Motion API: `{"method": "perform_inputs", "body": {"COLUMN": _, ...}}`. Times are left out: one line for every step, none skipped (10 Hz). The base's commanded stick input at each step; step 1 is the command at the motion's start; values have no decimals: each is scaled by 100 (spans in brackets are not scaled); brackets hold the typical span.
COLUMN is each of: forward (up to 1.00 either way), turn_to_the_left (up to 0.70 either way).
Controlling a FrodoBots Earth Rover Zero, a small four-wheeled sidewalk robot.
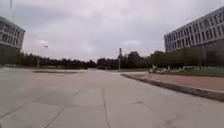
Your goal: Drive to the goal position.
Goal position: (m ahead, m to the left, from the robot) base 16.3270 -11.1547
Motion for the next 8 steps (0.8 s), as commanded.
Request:
{"method": "perform_inputs", "body": {"forward": 100, "turn_to_the_left": 0}}
{"method": "perform_inputs", "body": {"forward": 100, "turn_to_the_left": 0}}
{"method": "perform_inputs", "body": {"forward": 100, "turn_to_the_left": 0}}
{"method": "perform_inputs", "body": {"forward": 100, "turn_to_the_left": 0}}
{"method": "perform_inputs", "body": {"forward": 100, "turn_to_the_left": 0}}
{"method": "perform_inputs", "body": {"forward": 100, "turn_to_the_left": 0}}
{"method": "perform_inputs", "body": {"forward": 100, "turn_to_the_left": 0}}
{"method": "perform_inputs", "body": {"forward": 100, "turn_to_the_left": 0}}
